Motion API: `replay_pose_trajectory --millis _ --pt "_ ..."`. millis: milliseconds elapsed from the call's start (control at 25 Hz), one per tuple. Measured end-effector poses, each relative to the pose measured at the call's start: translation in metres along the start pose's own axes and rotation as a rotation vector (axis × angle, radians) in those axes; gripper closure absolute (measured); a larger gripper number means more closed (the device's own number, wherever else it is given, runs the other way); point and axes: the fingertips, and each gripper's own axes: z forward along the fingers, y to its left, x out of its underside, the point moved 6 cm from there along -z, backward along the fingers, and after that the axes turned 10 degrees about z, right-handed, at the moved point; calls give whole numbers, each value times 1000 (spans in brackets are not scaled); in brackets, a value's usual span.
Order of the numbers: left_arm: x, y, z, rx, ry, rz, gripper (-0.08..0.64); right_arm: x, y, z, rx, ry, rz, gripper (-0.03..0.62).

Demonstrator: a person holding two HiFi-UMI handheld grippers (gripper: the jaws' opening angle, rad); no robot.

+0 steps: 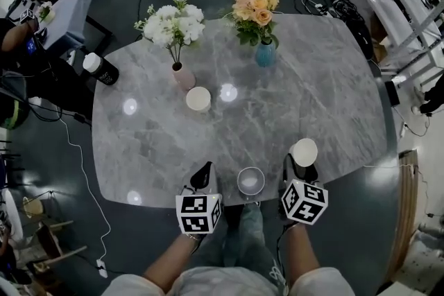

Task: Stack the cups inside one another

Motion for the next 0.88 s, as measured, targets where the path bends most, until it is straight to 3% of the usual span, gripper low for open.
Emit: replay_pose_trajectory --millis 880 --pt "-2 -12 -48 118 -58 38 565 17 44 -95 2 -57 -18 365"
